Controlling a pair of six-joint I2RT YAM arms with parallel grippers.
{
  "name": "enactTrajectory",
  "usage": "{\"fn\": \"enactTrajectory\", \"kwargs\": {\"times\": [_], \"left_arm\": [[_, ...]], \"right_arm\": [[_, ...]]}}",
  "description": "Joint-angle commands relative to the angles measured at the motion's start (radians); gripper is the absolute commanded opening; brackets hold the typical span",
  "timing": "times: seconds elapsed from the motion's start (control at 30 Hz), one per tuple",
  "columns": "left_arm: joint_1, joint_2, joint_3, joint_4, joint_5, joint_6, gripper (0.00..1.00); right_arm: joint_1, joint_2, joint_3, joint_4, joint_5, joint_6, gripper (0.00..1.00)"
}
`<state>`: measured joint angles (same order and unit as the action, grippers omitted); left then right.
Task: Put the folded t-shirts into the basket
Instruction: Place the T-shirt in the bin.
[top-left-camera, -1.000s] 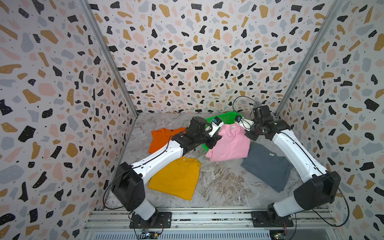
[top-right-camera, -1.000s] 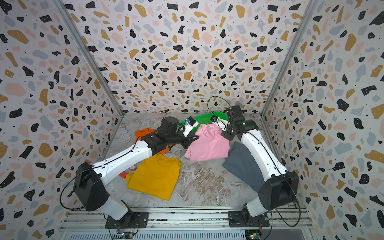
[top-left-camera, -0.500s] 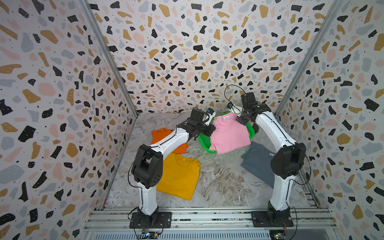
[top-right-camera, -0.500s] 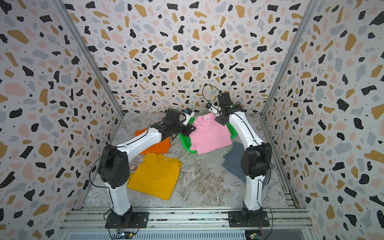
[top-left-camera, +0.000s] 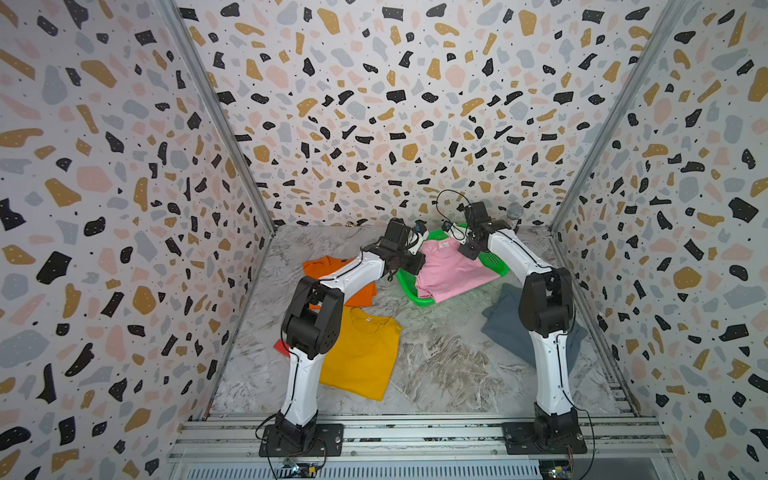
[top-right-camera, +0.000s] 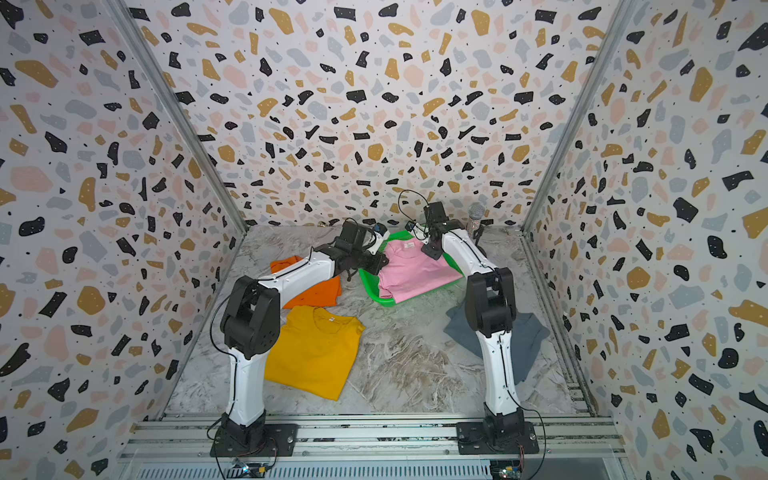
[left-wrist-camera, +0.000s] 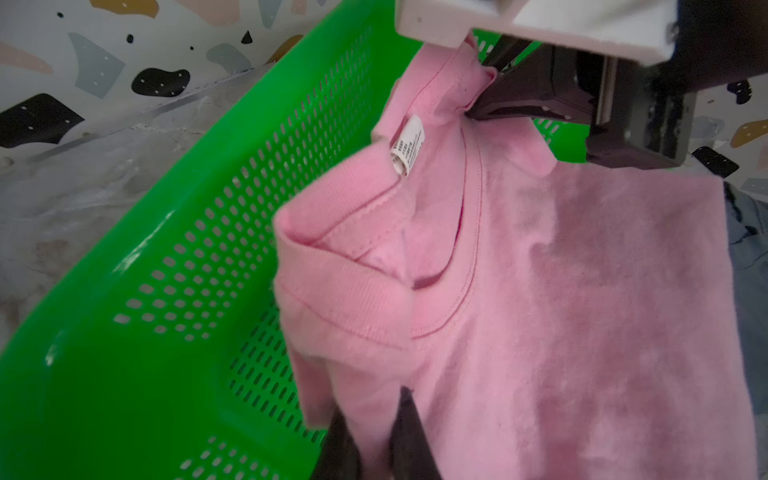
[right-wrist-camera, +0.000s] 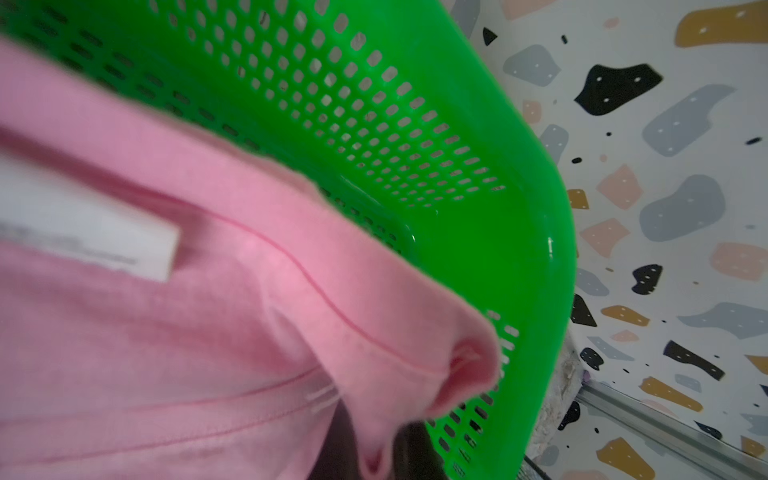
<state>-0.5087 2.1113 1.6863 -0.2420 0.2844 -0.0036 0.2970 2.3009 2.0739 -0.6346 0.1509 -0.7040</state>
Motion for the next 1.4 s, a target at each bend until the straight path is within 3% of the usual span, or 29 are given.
{"fn": "enactTrajectory", "kwargs": {"times": [0.0, 0.47, 0.87, 1.1, 1.37], "left_arm": [[0.013, 0.027, 0.040, -0.019, -0.056, 0.050, 0.00], [0.019, 0.073, 0.048, 0.004, -0.143, 0.081, 0.06], [0.018, 0.100, 0.076, -0.042, -0.160, 0.101, 0.30], [0.019, 0.057, 0.076, -0.058, -0.216, 0.136, 0.43], [0.019, -0.034, 0.035, -0.073, -0.205, 0.147, 0.48]], "right_arm": [[-0.015, 0.021, 0.064, 0.071, 0.065, -0.008, 0.00], [-0.015, 0.150, 0.202, 0.061, 0.084, -0.033, 0.00], [-0.015, 0.188, 0.251, 0.060, 0.147, -0.144, 0.08], [-0.015, 0.181, 0.250, 0.053, 0.158, -0.158, 0.24], [-0.015, 0.108, 0.246, -0.012, 0.113, -0.135, 0.52]]}}
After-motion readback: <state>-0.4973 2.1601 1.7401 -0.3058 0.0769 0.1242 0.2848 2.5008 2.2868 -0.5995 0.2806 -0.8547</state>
